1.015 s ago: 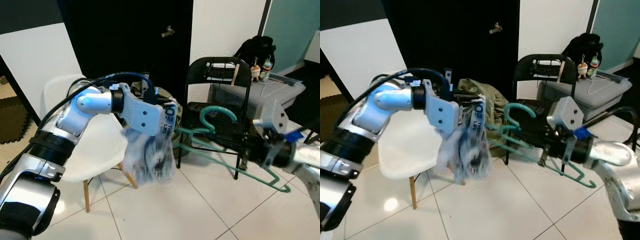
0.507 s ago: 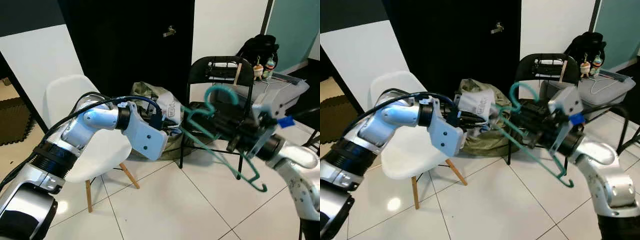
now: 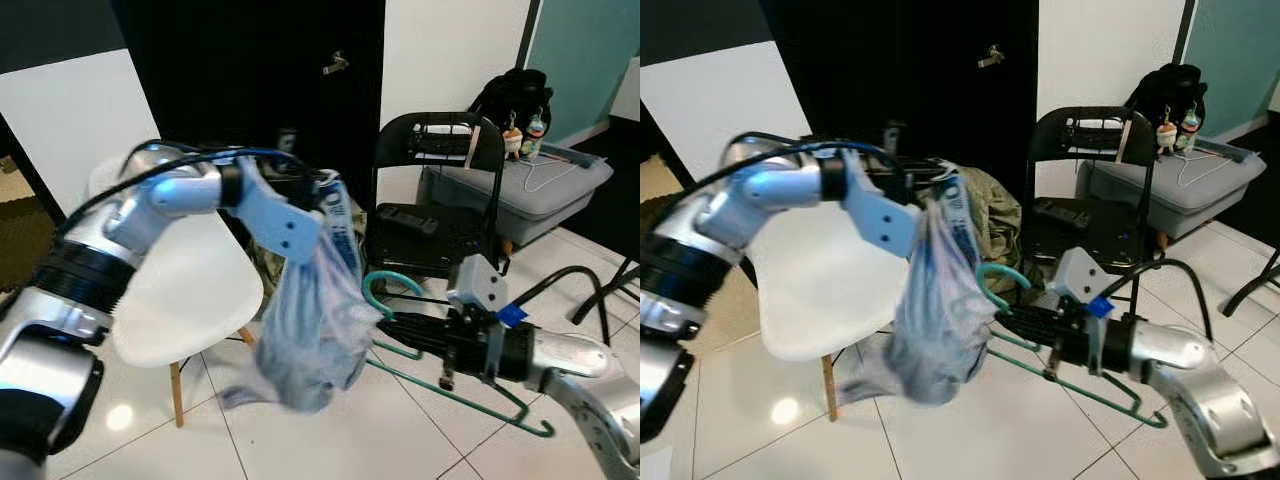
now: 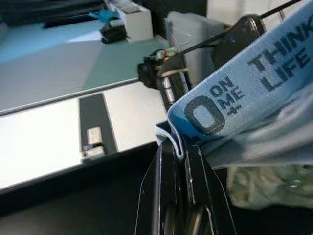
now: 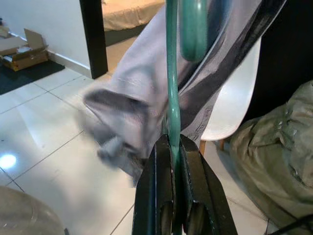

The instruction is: Hang hanger

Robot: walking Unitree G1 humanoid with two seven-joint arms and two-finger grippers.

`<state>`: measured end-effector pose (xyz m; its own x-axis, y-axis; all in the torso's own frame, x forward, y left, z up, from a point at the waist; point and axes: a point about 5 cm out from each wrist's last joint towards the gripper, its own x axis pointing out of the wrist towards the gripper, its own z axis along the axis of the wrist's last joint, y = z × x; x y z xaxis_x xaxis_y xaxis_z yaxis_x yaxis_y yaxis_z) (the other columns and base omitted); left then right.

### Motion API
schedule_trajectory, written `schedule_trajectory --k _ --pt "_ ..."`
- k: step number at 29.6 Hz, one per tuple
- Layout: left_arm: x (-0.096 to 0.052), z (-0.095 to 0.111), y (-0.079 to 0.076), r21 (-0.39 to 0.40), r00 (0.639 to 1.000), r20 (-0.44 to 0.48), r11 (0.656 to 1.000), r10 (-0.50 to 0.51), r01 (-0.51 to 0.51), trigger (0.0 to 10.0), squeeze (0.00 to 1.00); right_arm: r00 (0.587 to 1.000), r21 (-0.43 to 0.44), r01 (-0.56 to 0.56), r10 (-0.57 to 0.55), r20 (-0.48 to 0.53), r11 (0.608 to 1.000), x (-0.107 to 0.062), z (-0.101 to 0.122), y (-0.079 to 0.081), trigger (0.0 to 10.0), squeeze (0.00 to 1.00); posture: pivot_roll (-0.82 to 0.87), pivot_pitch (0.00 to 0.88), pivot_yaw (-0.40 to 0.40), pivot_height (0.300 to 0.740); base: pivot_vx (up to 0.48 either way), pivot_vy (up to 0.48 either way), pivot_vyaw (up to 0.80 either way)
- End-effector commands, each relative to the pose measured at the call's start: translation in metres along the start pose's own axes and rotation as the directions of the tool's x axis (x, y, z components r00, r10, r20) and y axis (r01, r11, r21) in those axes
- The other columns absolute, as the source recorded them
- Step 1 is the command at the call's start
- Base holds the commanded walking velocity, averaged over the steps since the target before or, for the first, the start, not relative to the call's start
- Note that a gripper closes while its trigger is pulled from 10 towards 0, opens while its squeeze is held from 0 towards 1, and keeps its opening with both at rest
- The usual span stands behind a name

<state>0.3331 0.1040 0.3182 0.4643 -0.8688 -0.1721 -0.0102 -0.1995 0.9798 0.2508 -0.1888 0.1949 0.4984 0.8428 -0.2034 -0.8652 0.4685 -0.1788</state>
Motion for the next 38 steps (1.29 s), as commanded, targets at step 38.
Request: schedule_trajectory --k 38 --pt "-0.023 0.015 -0.009 0.055 0.926 0.247 0.958 -0.285 0.280 10.0 0.00 0.999 -0.082 -0.030 0.033 0.029 0.996 -0.037 0.017 -0.018 10.0 0.00 -0.04 0.000 0.100 0.740 0.000 0.000 0.00"
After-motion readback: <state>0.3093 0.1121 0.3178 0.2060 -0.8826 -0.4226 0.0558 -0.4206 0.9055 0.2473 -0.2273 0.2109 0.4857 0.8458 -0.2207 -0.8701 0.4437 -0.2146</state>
